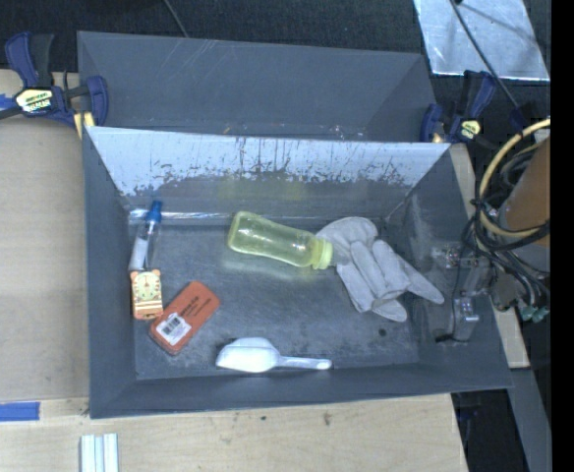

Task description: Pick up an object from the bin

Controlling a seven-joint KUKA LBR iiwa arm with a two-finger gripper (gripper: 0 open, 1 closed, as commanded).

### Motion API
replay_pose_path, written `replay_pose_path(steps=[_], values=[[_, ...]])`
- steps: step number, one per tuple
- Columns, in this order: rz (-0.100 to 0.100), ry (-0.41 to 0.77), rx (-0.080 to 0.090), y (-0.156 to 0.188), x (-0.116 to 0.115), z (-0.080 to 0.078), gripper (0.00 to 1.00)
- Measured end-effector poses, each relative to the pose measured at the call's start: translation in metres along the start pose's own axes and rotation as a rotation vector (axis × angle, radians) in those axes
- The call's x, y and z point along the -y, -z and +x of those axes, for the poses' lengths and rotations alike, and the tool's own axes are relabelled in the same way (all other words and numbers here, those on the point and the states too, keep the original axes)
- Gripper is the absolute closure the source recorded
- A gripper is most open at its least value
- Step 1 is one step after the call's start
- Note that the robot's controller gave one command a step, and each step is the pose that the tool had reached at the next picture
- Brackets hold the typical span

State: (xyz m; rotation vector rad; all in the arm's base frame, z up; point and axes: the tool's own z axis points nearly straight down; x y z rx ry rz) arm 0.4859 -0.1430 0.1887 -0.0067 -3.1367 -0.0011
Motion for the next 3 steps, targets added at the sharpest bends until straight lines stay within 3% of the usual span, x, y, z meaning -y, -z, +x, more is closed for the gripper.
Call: replay_pose_path(steps=[1, 2, 3], values=[[0.001, 0.001, 0.002, 0.002, 0.000, 0.000, 0.00], [0.004, 0.066, 0.014, -0.048, -0.022, -0.018, 0.00], [0.001, -0.020, 0.009, -0.083, -0.036, -0.037, 0.00]])
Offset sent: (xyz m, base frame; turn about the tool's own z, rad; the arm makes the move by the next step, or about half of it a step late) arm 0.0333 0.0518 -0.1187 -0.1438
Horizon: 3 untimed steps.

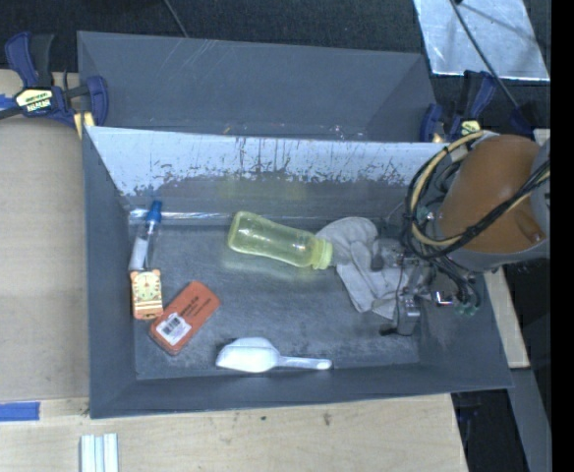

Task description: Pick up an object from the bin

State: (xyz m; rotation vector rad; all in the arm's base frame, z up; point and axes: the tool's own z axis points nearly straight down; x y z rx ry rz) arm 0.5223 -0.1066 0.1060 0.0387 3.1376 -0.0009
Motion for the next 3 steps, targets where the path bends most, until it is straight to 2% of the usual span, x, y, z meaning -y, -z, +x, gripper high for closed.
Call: replay_pose_path(steps=[1, 2, 3], values=[[0.001, -0.009, 0.002, -0.032, -0.016, -0.003, 0.00], [0.000, 0.036, -0.005, -0.035, -0.001, -0.036, 1.00], [0.000, 0.036, -0.005, -0.035, -0.001, -0.036, 1.00]])
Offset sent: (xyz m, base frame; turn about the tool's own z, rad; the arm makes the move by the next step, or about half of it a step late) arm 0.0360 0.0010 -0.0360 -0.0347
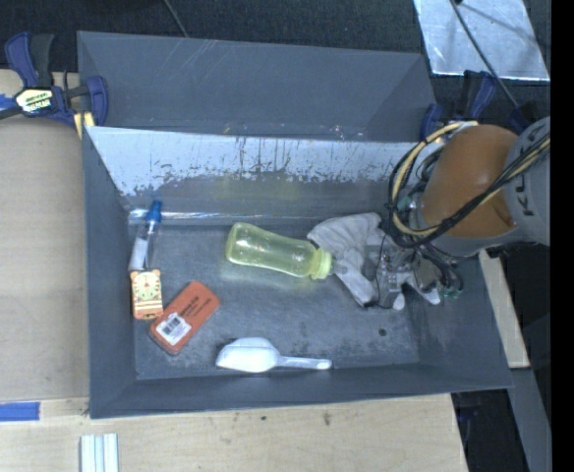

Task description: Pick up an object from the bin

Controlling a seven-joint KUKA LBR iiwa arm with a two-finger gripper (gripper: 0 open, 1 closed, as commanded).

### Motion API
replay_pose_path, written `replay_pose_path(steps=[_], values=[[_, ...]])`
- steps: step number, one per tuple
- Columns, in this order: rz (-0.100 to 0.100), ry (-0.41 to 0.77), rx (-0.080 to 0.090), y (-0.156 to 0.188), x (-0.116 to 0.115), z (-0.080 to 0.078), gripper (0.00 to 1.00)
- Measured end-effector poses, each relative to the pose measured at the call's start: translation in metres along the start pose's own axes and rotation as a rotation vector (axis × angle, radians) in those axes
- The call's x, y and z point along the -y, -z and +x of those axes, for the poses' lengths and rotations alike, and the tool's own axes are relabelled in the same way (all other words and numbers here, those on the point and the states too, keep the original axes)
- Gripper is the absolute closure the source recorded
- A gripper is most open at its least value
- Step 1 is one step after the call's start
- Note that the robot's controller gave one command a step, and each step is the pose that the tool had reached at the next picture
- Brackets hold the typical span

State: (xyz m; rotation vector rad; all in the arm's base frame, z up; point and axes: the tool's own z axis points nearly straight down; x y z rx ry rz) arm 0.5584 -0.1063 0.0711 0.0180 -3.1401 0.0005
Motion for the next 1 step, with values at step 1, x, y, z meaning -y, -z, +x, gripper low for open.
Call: replay_pose_path(steps=[1], values=[[0.000, 0.032, 0.003, 0.0878, 0.0096, -0.0099, 1.00]])
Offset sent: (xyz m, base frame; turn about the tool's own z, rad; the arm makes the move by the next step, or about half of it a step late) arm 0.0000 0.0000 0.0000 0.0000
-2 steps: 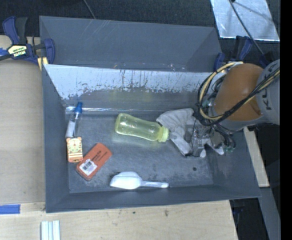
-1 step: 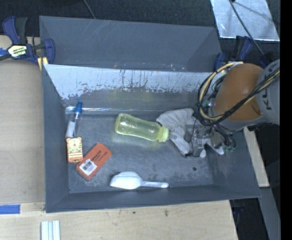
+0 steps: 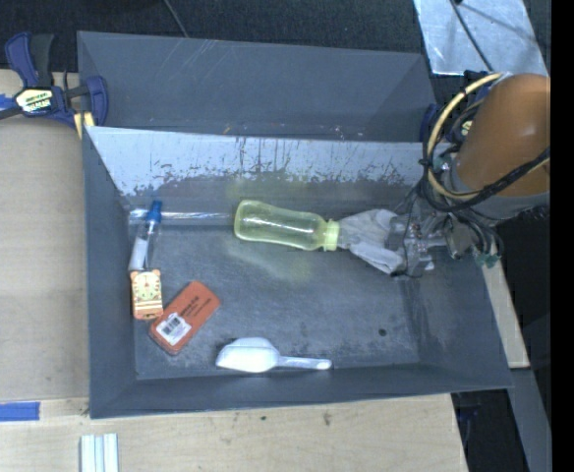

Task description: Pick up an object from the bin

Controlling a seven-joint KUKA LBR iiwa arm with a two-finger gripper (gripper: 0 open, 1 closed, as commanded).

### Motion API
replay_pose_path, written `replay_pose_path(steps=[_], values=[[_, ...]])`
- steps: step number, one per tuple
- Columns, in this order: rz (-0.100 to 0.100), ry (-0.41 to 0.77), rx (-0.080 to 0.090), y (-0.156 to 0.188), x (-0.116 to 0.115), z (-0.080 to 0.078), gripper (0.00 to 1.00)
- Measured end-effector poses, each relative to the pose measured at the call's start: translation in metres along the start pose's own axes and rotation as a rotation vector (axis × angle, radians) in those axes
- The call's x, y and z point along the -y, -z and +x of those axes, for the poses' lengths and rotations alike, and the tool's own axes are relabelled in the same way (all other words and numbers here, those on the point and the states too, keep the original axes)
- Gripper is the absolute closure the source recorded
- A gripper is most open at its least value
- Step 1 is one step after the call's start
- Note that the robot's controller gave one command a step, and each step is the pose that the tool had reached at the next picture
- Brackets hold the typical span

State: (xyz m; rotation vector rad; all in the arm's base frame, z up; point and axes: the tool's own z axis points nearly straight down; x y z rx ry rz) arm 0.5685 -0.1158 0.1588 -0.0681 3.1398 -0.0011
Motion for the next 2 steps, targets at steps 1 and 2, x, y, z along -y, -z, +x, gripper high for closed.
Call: replay_pose_path(steps=[1, 2], values=[[0.000, 0.000, 0.000, 0.000, 0.000, 0.000, 1.00], [0.000, 0.003, 0.002, 0.115, -0.012, -0.018, 1.00]])
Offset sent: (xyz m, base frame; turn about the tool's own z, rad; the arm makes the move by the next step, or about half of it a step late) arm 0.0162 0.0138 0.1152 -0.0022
